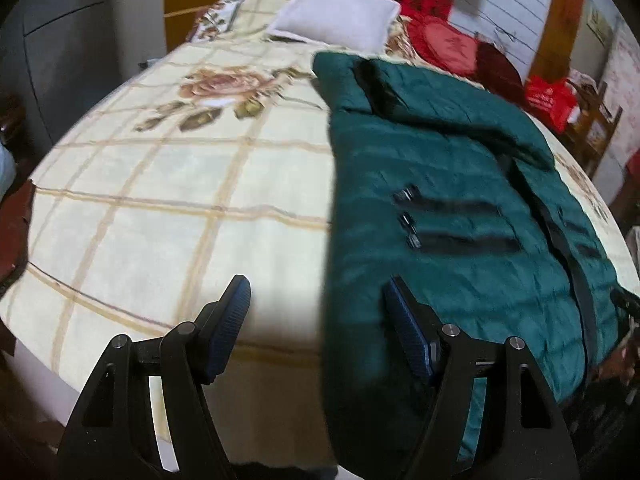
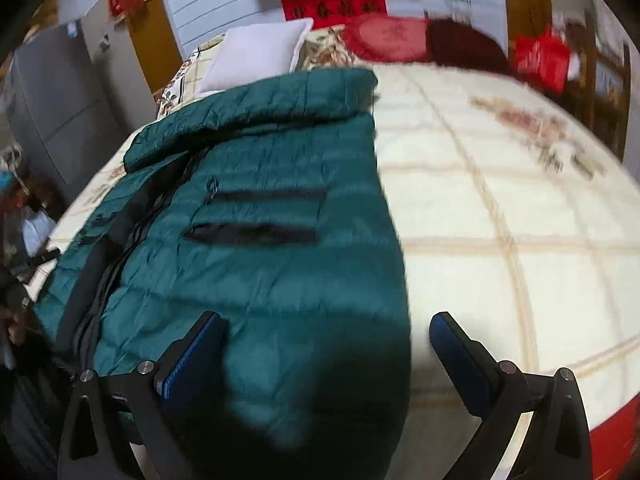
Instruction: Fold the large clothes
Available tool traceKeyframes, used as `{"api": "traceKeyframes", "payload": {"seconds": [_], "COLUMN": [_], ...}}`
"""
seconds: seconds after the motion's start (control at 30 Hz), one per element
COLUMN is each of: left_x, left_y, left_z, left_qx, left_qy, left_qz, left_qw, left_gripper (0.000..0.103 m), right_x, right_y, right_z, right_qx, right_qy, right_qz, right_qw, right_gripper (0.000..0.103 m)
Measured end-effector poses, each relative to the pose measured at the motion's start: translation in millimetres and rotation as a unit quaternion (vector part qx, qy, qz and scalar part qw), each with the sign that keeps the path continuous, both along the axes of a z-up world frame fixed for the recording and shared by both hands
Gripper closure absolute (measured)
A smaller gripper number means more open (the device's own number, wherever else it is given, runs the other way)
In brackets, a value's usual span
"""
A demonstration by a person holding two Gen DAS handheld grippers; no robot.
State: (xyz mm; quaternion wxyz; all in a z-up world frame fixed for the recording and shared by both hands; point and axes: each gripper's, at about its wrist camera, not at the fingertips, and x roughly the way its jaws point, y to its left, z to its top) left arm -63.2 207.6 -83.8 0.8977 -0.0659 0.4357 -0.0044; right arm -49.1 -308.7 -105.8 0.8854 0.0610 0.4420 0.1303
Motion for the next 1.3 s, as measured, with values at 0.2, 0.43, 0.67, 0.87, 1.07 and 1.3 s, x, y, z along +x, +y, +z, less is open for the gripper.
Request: {"api": "traceKeyframes", "payload": {"seconds": [0.2,0.43,0.67,0.87,1.07,1.3], "left_x": [-11,-11,-10,-10,-11,-33], "left_y": [-12,-15,-12,-11,-10,-5], "left_z": [-7,-12,-14,-15,-15,-14], "left_qx": [0.006,0.023,0.014,0.01,0.007,-0.067], "left_qy": [0.002,-0.002,-0.002,-0.002,0.0,0.002], "left_qz": [-0.005,0.009,0.017,0.015,0.014,-0.039], "left_qw": [1.0,0.9997,0.9998,0.9998,0.9999,0.997], "left_gripper": [0.033,0.03,0.027,0.027,0.026,0.026], "right_x": [-2,-2,-8,-7,-15,-28], "right_y": [-3,3,1,3,3,-4], "right_z": [-5,-6,-8,-7,-5,-5], "right_qx": [0.024,0.014,0.018,0.016,0.058,0.131], "right_qy": [0.01,-0.003,-0.023,-0.014,-0.008,0.003], "right_qz": [-0.006,-0.01,-0.025,-0.017,0.014,0.033], "right_qw": [1.0,1.0,0.999,1.0,0.998,0.991], "right_gripper": [0.0,0.0,0.0,0.0,0.0,0.0]}}
